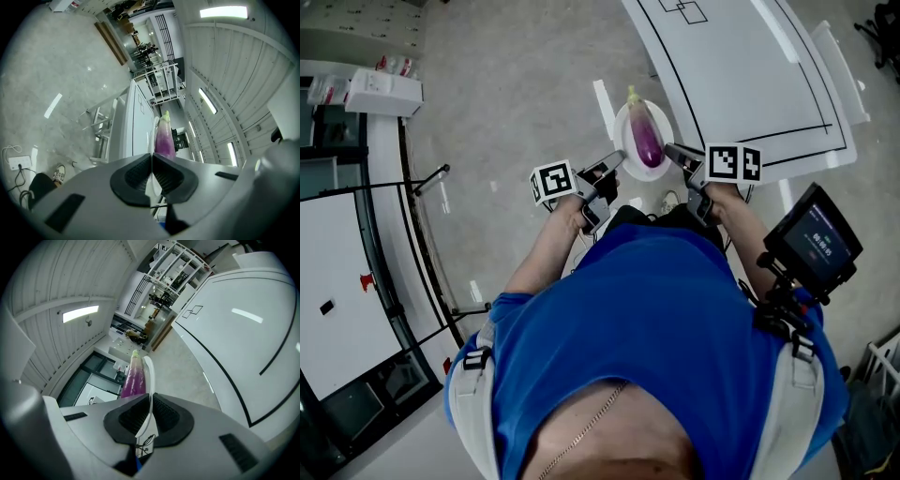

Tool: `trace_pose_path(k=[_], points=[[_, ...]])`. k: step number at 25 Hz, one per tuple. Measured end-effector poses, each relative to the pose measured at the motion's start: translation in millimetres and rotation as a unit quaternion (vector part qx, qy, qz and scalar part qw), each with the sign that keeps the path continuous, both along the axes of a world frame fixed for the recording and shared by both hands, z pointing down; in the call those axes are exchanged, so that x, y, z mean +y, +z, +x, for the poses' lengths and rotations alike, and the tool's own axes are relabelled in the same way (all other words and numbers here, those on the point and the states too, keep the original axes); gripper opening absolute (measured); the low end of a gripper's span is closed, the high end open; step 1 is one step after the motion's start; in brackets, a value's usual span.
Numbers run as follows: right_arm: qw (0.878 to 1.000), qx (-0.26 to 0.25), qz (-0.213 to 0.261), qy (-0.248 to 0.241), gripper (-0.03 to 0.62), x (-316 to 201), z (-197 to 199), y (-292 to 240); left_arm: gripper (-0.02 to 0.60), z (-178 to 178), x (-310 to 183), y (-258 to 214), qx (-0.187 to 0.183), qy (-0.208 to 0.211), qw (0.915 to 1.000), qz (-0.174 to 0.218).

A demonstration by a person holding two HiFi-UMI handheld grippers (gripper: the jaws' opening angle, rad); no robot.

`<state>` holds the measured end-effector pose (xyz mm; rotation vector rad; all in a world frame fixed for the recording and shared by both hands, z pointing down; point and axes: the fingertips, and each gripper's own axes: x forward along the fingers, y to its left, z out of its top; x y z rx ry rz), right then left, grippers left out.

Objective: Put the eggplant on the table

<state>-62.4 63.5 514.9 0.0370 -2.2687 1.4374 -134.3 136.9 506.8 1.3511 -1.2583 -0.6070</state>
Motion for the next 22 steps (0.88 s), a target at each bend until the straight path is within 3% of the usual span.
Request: trace_pose_path(k=[5, 8, 12, 13, 15, 19, 22], points=[[1.0, 0.021, 0.007, 0.002, 0.028, -0.9, 4.2, 4.0, 0.021, 2.9, -0.9, 8.6, 0.023, 0.0, 0.9997, 0.008], [1.0, 0.023, 0.007, -0.004, 0.028, -2.4, 24.0, 4.4, 0.021, 23.2, -2.2, 8.7, 0.024, -0.004, 0.9997, 0.009], [0.993, 0.026, -0.001, -0.119, 0.028, 15.3, 69.9, 6.1, 0.022, 87.0, 28.8, 8.2, 0.025, -0.114, 0.9931, 0.002], [0.991, 0.027, -0.001, -0.128, 0.028, 15.9, 77.2, 6.8, 0.021, 95.5, 30.2, 8.4, 0.025, -0.121, 0.9923, 0.002], [0.993, 0.029, 0.0, -0.112, 0.028, 14.9, 75.3, 8.9, 0.021, 91.5, 27.5, 9.5, 0.025, -0.104, 0.9943, 0.002], [0.998, 0.031, 0.001, -0.055, 0.028, 24.0, 25.1, 12.0, 0.021, 32.4, 30.2, 10.9, 0.021, -0.047, 0.9987, 0.001], [0.999, 0.027, 0.003, -0.02, 0.028, 12.6, 12.2, 10.7, 0.021, 13.8, 13.7, 9.6, 0.017, -0.012, 0.9998, 0.003]])
